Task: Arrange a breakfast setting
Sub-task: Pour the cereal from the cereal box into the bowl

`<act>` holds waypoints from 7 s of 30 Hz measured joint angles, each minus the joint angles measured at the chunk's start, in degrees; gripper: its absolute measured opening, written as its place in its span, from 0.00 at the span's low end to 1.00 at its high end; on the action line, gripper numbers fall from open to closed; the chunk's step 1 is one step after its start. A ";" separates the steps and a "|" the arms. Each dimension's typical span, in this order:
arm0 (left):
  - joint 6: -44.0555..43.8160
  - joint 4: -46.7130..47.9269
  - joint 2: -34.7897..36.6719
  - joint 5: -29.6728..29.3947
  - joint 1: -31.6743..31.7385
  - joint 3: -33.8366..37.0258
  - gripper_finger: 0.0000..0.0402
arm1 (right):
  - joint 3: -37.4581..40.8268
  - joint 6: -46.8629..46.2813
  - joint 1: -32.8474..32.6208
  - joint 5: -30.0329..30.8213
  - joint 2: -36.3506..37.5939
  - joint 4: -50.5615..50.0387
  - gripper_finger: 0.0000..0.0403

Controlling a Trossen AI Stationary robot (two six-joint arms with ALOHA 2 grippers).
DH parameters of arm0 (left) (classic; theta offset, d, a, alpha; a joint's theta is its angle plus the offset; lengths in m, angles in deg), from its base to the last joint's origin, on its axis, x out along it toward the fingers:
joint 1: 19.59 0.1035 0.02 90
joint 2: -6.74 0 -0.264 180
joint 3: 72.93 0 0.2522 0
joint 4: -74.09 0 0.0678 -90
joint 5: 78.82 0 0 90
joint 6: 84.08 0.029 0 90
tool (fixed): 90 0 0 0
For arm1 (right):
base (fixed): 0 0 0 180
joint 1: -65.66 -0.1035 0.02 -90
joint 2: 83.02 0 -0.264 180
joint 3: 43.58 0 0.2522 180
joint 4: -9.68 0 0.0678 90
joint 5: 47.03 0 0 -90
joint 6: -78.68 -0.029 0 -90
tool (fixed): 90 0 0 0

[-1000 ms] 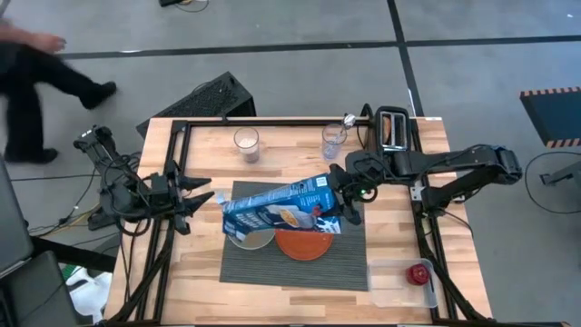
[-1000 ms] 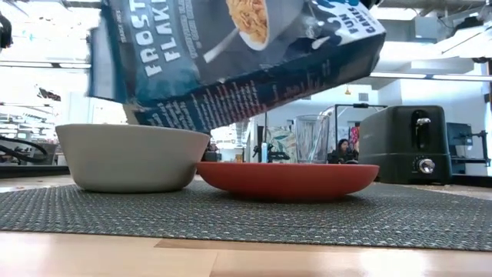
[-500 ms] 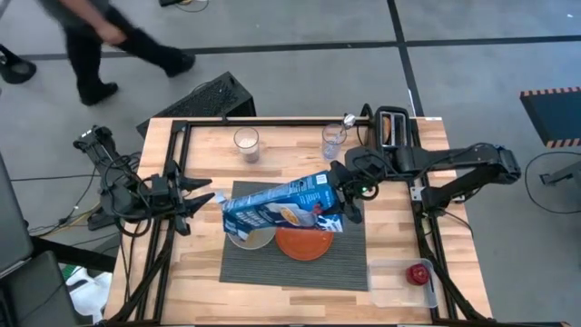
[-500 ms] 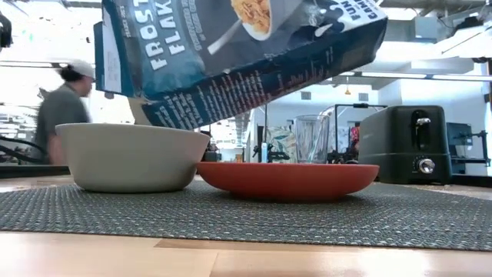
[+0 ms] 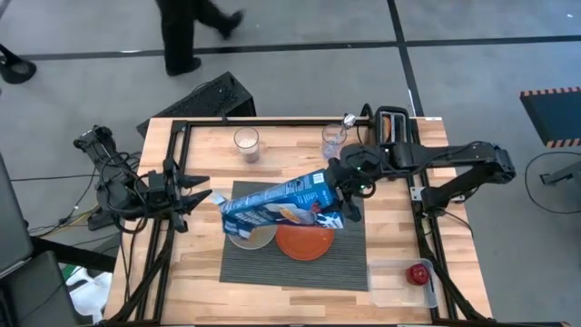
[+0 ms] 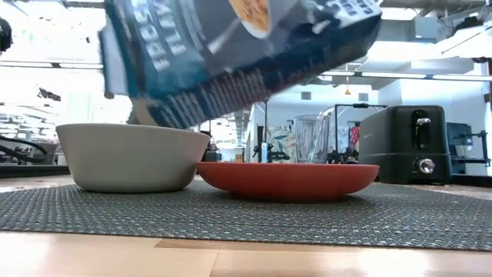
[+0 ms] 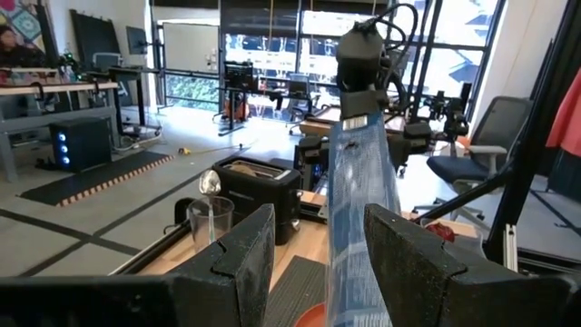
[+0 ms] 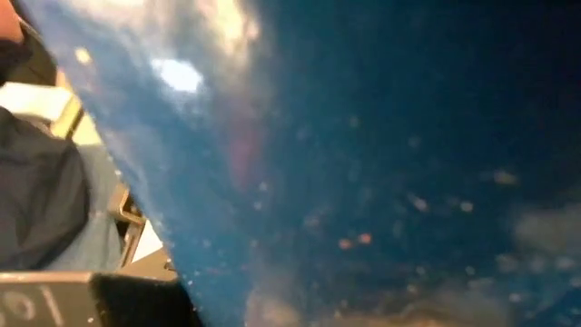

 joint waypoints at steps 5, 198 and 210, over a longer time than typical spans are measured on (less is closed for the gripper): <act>0.00 0.07 -0.04 0.02 0.00 0.00 0.39 | -3.68 1.72 -0.13 -0.36 -3.52 -0.86 0.71; -8.16 2.44 -7.97 10.50 10.34 0.07 0.39 | 57.68 5.62 -1.31 -2.45 24.58 91.54 0.70; 3.40 -11.98 -15.28 28.45 16.97 0.07 0.41 | 55.10 4.09 1.62 -2.45 22.12 97.41 0.70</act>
